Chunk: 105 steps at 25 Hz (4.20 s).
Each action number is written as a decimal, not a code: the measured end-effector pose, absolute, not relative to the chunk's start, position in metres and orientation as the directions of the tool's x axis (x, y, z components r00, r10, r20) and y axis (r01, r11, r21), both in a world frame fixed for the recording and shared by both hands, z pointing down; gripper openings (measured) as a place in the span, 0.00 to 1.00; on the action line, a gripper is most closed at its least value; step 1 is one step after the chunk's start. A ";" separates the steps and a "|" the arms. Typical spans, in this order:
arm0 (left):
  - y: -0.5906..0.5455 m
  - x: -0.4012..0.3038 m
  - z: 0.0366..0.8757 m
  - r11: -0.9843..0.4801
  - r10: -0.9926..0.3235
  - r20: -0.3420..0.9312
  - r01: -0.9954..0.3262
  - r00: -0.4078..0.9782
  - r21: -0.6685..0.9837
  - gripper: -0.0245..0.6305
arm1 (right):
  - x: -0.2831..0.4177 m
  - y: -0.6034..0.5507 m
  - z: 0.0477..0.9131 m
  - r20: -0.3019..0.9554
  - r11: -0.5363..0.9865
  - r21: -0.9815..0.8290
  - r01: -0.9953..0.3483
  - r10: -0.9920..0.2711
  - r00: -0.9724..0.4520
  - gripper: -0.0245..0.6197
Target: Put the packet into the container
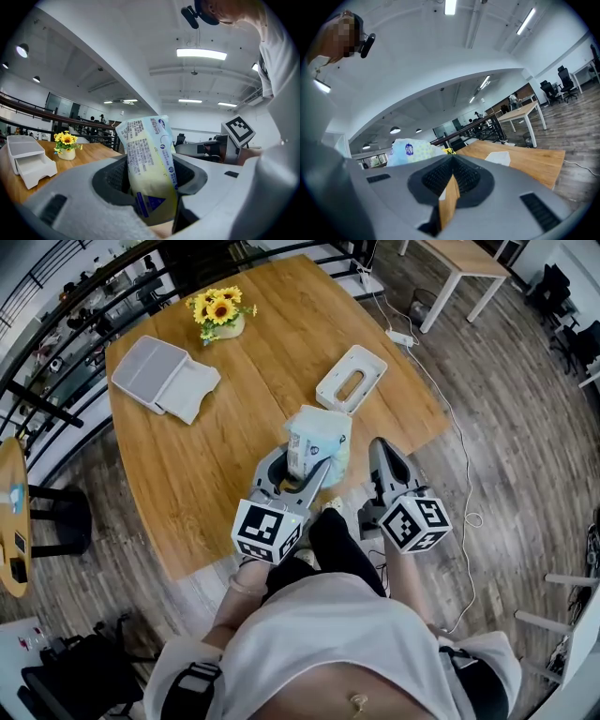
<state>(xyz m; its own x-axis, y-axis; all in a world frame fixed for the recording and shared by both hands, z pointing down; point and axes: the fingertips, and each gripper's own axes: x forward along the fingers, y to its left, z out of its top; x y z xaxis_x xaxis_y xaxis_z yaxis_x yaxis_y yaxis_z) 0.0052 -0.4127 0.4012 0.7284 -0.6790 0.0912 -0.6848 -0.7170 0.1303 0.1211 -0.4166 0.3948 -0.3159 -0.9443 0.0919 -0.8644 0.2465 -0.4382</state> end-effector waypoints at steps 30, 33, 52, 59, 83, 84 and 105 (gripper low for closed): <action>-0.626 0.123 0.513 -0.752 -0.528 0.532 -0.656 0.662 0.070 0.37 | 0.216 -0.609 0.456 0.204 0.241 -0.517 -0.821 -0.897 -0.392 0.05; -0.630 0.130 0.531 -0.748 -0.492 0.583 -0.656 0.647 0.097 0.37 | 0.219 -0.622 0.466 0.221 0.241 -0.519 -0.820 -0.889 -0.401 0.05; -0.629 0.146 0.615 -0.885 -0.246 0.864 -0.465 0.440 -0.016 0.37 | 0.230 -0.657 0.505 0.282 0.207 -0.564 -0.799 -0.862 -0.422 0.05; -0.634 0.148 0.626 -0.873 -0.199 0.864 -0.484 0.462 0.058 0.41 | 0.234 -0.657 0.509 0.282 0.199 -0.572 -0.796 -0.863 -0.418 0.05; -0.641 0.115 0.510 -0.691 -0.666 0.487 -0.714 0.566 -0.114 0.29 | 0.204 -0.627 0.471 0.192 0.279 -0.537 -0.796 -0.879 -0.437 0.05; -0.640 0.113 0.503 -0.679 -0.679 0.462 -0.727 0.570 -0.101 0.27 | 0.202 -0.625 0.468 0.188 0.283 -0.533 -0.797 -0.879 -0.438 0.05; -0.580 0.073 0.443 -0.554 -0.806 0.218 -0.831 0.551 0.052 0.05 | 0.165 -0.567 0.412 0.082 0.327 -0.367 -0.871 -0.921 -0.380 0.05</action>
